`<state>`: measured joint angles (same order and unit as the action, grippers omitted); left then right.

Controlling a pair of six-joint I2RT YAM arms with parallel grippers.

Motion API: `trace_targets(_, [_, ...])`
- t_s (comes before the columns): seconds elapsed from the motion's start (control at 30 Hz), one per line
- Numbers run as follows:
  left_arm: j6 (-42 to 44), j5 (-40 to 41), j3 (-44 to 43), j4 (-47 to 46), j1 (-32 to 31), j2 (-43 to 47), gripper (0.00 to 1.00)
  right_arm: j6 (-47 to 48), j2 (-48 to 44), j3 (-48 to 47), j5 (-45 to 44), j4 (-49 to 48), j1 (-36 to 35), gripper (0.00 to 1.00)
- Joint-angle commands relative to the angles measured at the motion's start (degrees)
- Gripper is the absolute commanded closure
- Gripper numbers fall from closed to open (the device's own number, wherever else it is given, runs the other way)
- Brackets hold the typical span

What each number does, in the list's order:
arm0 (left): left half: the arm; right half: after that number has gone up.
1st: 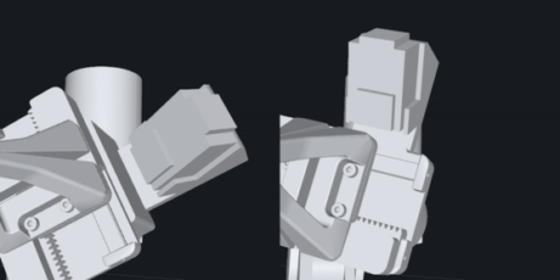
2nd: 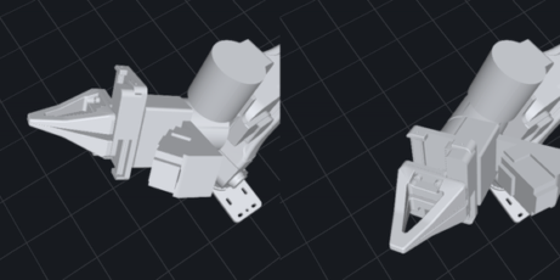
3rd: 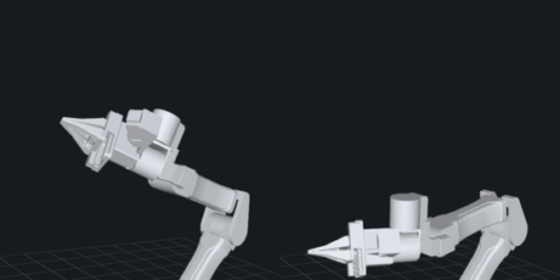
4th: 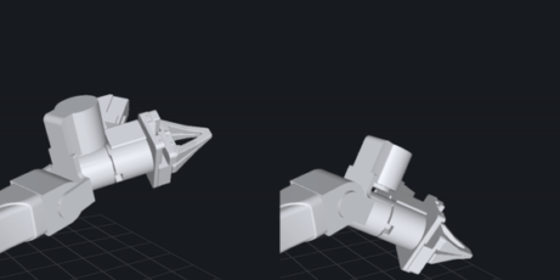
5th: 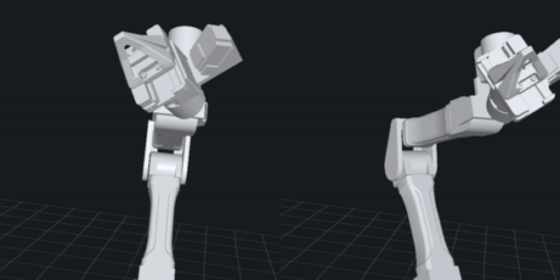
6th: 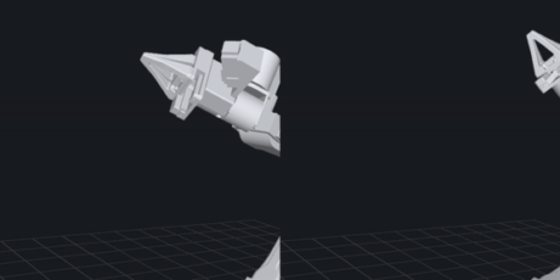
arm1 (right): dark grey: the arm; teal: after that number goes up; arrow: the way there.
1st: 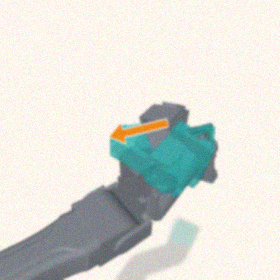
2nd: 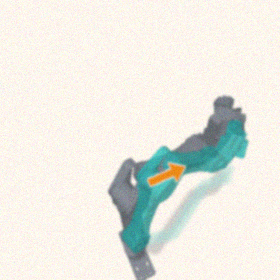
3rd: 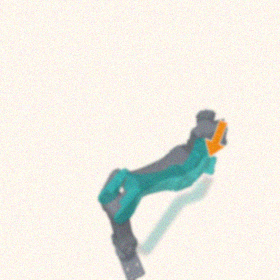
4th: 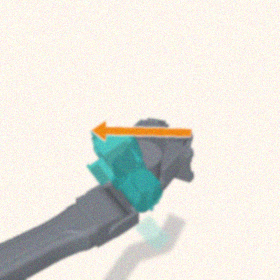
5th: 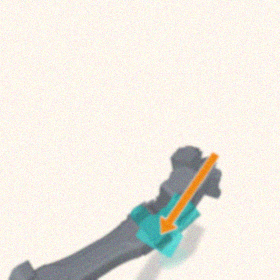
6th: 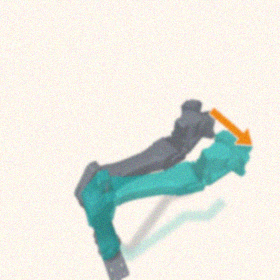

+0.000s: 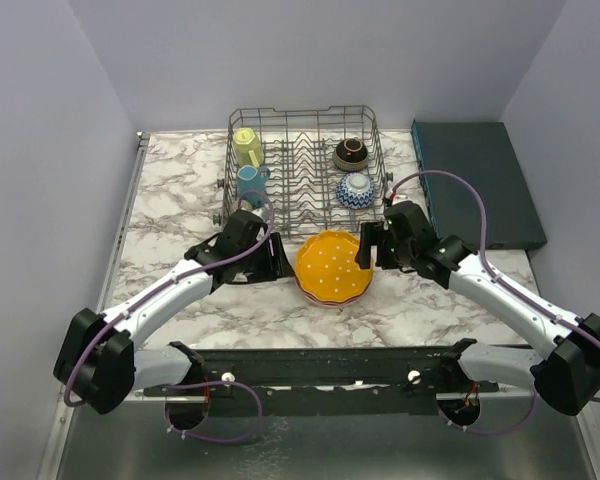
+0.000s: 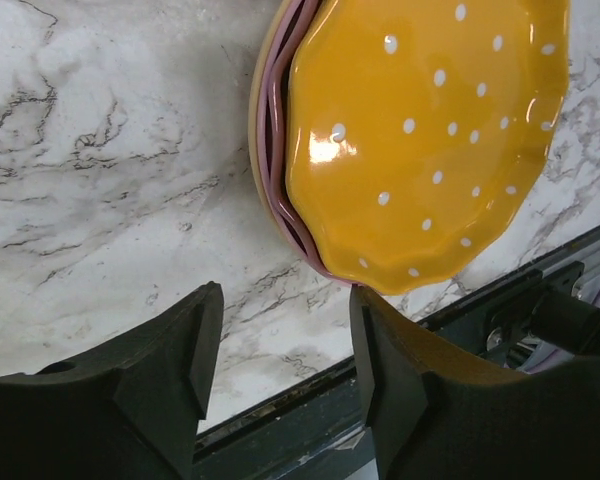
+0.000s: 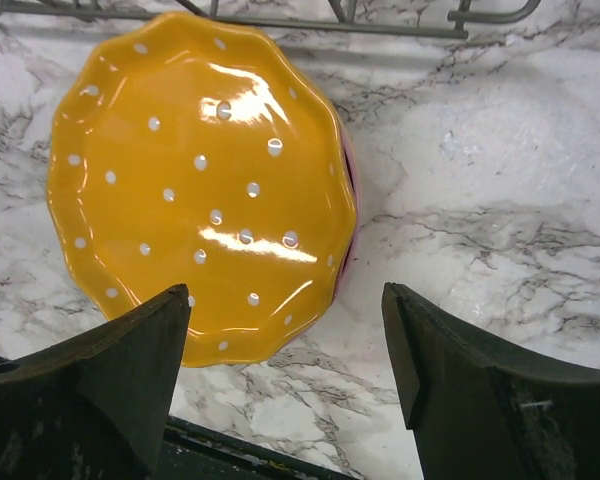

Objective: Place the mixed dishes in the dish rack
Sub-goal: Turn the bowl upside down on the dish rack, then move the plate to the center of the board.

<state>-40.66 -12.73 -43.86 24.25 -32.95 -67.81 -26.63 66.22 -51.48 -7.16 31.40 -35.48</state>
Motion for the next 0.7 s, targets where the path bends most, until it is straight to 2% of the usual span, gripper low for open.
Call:
trace_targets(0.0, [-3.08, 2.89, -1.51, -3.92, -0.55, -3.43, 0.38, -4.05, 2.46, 2.51, 2.60, -3.64, 0.76, 0.16])
trace_targets(0.4, [-5.24, 1.41, -0.35, -9.98, -0.62, -9.38, 0.29, -6.13, 9.00, 7.74, 13.89, -14.03, 5.86, 0.14])
trace_targets(0.67, [-6.57, -1.03, 0.08, -15.37, -0.57, -14.21, 0.29, -8.62, 11.86, 9.79, 17.81, -17.86, 8.68, 0.14])
